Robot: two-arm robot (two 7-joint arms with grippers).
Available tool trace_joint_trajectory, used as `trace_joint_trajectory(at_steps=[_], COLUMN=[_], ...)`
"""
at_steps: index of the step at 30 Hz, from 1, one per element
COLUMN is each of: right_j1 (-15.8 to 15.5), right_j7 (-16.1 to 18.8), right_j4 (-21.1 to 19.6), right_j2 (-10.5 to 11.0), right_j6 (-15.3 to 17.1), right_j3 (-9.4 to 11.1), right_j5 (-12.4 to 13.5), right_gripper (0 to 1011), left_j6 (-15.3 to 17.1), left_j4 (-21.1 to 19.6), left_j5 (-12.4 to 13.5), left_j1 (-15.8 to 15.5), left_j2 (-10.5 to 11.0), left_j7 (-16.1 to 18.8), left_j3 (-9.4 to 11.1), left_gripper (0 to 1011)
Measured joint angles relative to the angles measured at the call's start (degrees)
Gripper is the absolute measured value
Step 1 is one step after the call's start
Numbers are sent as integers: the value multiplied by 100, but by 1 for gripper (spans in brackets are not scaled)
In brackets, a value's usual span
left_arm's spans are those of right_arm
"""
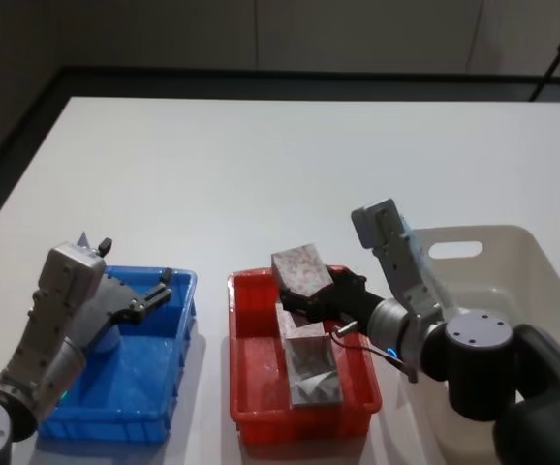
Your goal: Bimanual collaborative sorting of washing and personal care products
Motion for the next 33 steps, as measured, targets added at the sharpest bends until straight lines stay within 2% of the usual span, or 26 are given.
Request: trace_joint_trajectory(at_steps=[18,33], right_j1=[-343,-719], right_j7=[58,67], right_j4=[-864,-1584], right_j2=[578,1089], right_j6=[-312,-573], right_j3=[20,208], right_j5=[193,403], right_gripper=[845,845], left_j6=[0,0], left_j4=[0,0], left_j5=[0,0], left_j1=[0,0], left_j2=[0,0], left_j7=[0,0], left_j3=[0,0], left_gripper=[1002,1002])
